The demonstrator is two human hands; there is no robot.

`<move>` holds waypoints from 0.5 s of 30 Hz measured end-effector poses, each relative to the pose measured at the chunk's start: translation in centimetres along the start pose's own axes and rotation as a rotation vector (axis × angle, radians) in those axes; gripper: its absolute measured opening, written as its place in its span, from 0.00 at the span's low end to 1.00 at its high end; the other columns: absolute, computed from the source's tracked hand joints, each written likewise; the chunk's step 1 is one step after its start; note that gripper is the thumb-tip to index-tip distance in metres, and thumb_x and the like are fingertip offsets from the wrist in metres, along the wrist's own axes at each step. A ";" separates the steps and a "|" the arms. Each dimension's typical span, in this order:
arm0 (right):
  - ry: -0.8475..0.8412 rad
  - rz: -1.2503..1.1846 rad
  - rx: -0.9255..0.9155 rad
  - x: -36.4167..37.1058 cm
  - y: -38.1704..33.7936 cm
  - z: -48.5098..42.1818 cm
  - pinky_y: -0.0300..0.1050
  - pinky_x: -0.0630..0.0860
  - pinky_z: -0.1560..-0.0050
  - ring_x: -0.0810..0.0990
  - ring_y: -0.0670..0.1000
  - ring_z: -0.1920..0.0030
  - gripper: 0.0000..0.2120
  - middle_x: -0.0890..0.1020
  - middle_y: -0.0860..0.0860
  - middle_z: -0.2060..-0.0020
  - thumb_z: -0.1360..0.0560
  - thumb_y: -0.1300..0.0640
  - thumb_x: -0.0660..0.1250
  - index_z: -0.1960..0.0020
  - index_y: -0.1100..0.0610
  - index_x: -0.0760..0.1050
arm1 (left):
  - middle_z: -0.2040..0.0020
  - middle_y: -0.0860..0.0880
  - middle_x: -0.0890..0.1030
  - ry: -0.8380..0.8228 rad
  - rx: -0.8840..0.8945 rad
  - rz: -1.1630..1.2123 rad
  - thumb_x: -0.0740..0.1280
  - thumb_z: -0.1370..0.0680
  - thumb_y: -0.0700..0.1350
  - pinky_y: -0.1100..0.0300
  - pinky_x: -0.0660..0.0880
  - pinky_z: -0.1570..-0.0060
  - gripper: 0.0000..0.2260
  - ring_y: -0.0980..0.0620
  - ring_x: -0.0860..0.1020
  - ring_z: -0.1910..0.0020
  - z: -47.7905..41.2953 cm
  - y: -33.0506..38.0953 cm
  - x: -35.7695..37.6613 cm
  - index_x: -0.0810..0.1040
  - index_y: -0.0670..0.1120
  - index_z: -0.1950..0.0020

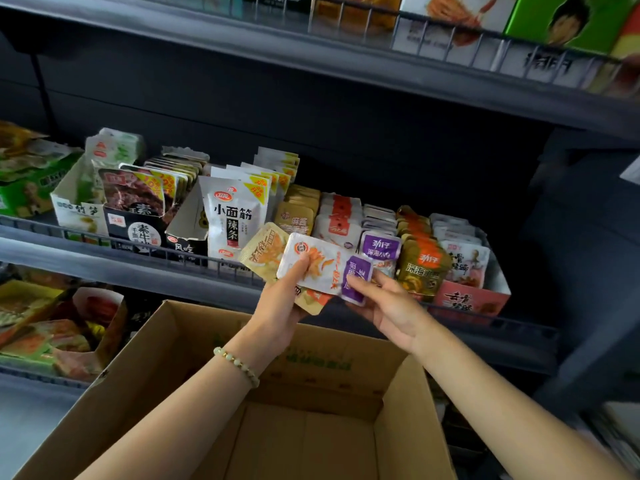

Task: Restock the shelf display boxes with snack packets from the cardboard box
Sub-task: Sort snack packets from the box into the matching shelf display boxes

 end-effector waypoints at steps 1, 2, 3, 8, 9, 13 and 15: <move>0.009 -0.040 -0.002 -0.6 -0.1 0.1 0.39 0.80 0.61 0.84 0.49 0.53 0.22 0.84 0.53 0.49 0.35 0.59 0.72 0.41 0.56 0.76 | 0.47 0.46 0.84 -0.027 -0.028 -0.002 0.68 0.24 0.48 0.51 0.78 0.47 0.17 0.47 0.83 0.48 0.0 -0.4 0.5 0.73 0.47 0.36; 0.017 -0.082 -0.002 -1.1 -0.2 0.1 0.38 0.80 0.62 0.85 0.48 0.54 0.19 0.84 0.54 0.50 0.32 0.60 0.71 0.41 0.56 0.76 | 0.47 0.46 0.84 -0.058 -0.050 -0.005 0.68 0.24 0.47 0.51 0.78 0.47 0.16 0.47 0.83 0.48 0.1 -0.7 1.0 0.74 0.47 0.37; 0.024 -0.128 -0.003 -1.6 -0.3 0.2 0.38 0.80 0.63 0.85 0.48 0.56 0.17 0.84 0.54 0.50 0.30 0.62 0.69 0.42 0.57 0.76 | 0.47 0.46 0.84 -0.087 -0.064 -0.021 0.69 0.24 0.48 0.52 0.78 0.47 0.16 0.47 0.83 0.48 0.1 -1.0 1.4 0.75 0.47 0.37; 0.087 0.054 -0.136 -4.4 -3.3 0.3 0.35 0.79 0.65 0.84 0.46 0.61 0.08 0.85 0.51 0.57 0.25 0.63 0.67 0.47 0.57 0.78 | 0.49 0.49 0.85 -0.151 -0.101 -0.211 0.71 0.26 0.48 0.53 0.80 0.50 0.16 0.49 0.83 0.50 -0.2 -2.4 3.1 0.76 0.49 0.40; 0.116 0.186 -0.192 -5.0 -4.5 0.3 0.35 0.78 0.64 0.84 0.46 0.60 0.08 0.85 0.51 0.56 0.26 0.61 0.68 0.47 0.56 0.78 | 0.49 0.49 0.85 -0.143 -0.107 -0.244 0.71 0.26 0.47 0.54 0.80 0.53 0.15 0.49 0.83 0.51 -0.4 -2.6 3.2 0.76 0.49 0.40; 0.285 0.597 -0.467 -7.2 -10.6 0.1 0.35 0.77 0.60 0.83 0.43 0.59 0.05 0.84 0.46 0.59 0.25 0.58 0.69 0.50 0.51 0.76 | 0.49 0.48 0.83 -0.111 -0.128 -0.346 0.68 0.23 0.46 0.58 0.78 0.59 0.08 0.50 0.82 0.52 -1.3 -2.7 2.9 0.74 0.50 0.45; 0.313 0.792 -0.587 -7.4 -12.9 -0.4 0.35 0.76 0.58 0.81 0.40 0.58 0.06 0.81 0.42 0.58 0.24 0.56 0.69 0.48 0.51 0.74 | 0.49 0.48 0.82 -0.105 -0.118 -0.400 0.68 0.23 0.47 0.58 0.77 0.59 0.08 0.49 0.81 0.51 -1.7 -2.7 2.6 0.73 0.50 0.45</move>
Point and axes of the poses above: each hand's wrist, its own z-axis away from the middle knuckle, its own x-axis out of the palm, y = z × x, the point moved 7 cm from there along -z, towards the middle knuckle
